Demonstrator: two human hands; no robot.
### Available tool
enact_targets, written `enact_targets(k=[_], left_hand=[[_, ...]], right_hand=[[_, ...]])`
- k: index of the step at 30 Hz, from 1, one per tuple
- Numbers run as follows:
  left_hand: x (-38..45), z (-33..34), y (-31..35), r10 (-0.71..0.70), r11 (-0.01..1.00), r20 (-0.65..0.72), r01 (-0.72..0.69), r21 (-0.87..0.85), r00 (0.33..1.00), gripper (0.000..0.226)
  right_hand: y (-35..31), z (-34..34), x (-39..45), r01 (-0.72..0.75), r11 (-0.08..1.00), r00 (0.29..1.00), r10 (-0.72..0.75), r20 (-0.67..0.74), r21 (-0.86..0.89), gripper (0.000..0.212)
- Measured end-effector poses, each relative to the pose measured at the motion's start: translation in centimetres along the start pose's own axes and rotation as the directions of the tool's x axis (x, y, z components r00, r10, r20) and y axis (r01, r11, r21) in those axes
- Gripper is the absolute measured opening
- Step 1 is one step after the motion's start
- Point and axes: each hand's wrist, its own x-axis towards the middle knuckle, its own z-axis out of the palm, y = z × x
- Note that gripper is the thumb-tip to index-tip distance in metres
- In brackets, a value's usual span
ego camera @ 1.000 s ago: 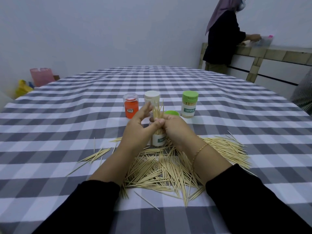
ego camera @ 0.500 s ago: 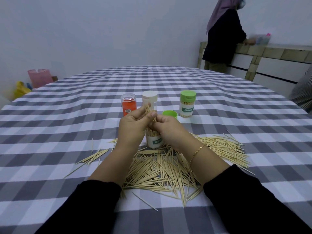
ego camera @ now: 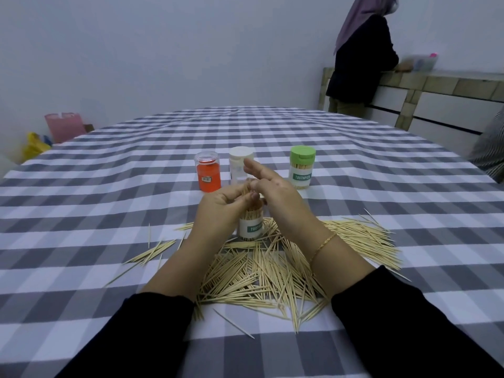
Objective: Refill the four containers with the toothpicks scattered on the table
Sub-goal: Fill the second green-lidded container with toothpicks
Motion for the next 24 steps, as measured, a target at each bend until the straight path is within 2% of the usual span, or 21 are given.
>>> enact_targets(k=[2, 6, 9, 12, 17, 21, 24], left_hand=[[0.0, -0.1, -0.1, 0.017, 0.997, 0.028, -0.019, 0.075, 0.999, 0.026], [-0.2, -0.4, 0.1, 0.004, 0.968, 0.082, -0.024, 0.249, 0.997, 0.048], [-0.3, -0.7, 0.1, -0.019, 0.945, 0.106, -0.017, 0.327, 0.994, 0.044], [-0.3, -1.1, -0.2, -0.094, 0.932, 0.102, 0.052, 0.358, 0.99, 0.033], [0.0, -1.7, -0.5, -0.12, 0.909, 0.121, 0.06, 0.412, 0.985, 0.056], [-0.1, -1.6, -0.3, -0.131, 0.891, 0.136, 0.057, 0.45, 0.982, 0.069], [-0.2, -1.5, -0.2, -0.171, 0.878, 0.094, 0.108, 0.467, 0.981, 0.059]], right_hand=[[0.1, 0.0, -0.1, -0.003, 1.0, 1.0, 0.003, 0.001, -0.004, 0.039], [0.7, 0.1, 0.0, 0.05, 0.996, 0.998, -0.051, -0.025, -0.072, 0.042], [0.9, 0.5, 0.0, 0.118, 0.981, 0.992, -0.122, -0.014, -0.154, 0.04], [1.3, 0.8, -0.1, 0.143, 0.948, 0.989, -0.146, 0.011, -0.284, 0.039], [1.9, 0.8, 0.1, 0.066, 0.913, 0.998, -0.067, 0.013, -0.402, 0.039], [2.3, 0.4, 0.6, 0.028, 0.922, 0.996, -0.057, -0.063, -0.386, 0.039], [2.3, 0.3, 0.3, 0.069, 0.896, 0.995, -0.092, -0.032, -0.439, 0.036]])
